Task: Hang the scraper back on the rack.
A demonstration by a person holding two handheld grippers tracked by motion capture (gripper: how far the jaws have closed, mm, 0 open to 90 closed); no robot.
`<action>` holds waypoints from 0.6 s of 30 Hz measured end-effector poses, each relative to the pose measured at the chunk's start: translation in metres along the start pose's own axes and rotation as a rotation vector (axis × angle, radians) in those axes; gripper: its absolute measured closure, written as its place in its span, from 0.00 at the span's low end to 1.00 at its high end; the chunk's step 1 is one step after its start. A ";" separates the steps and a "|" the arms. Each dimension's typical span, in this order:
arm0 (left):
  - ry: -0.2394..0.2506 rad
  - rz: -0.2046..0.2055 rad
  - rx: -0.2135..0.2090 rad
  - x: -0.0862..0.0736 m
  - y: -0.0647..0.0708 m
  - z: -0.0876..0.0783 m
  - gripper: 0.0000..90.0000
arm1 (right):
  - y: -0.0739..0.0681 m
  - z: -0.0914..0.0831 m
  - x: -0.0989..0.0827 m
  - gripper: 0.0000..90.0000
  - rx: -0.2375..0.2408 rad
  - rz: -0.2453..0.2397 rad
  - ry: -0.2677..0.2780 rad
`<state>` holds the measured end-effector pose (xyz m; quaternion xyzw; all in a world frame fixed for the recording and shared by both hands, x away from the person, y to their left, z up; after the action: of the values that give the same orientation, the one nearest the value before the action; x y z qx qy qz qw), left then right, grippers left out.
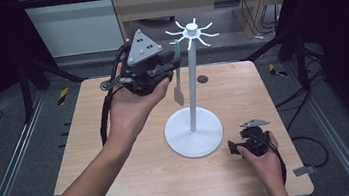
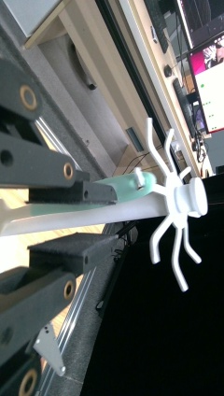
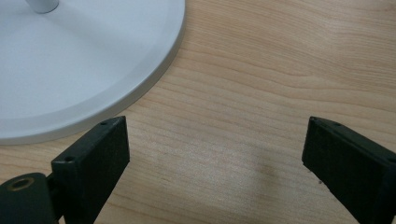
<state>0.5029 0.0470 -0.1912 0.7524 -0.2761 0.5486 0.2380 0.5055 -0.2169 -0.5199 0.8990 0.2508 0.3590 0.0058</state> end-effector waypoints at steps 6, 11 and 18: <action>-0.015 0.006 0.004 -0.019 -0.006 -0.013 0.66 | 0.001 0.000 0.000 0.09 -0.005 -0.005 0.003; -0.039 0.015 0.011 -0.039 -0.014 -0.019 0.55 | 0.001 -0.001 0.000 0.09 -0.006 0.000 0.004; -0.046 0.008 -0.020 -0.073 -0.023 -0.017 0.36 | 0.001 -0.001 -0.001 0.09 -0.009 -0.001 0.004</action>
<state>0.4892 0.0865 -0.2574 0.7614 -0.2900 0.5291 0.2369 0.5048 -0.2179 -0.5194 0.8981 0.2495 0.3619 0.0095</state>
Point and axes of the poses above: each handheld gripper's, and its own axes: z roughly forward along the jaws, x roughly out of its top, y roughly to its right, the point moved 5 cm from there along z, roughly forward along the jaws, and after that the axes turned 15 degrees about -z, right-handed, at the moved point
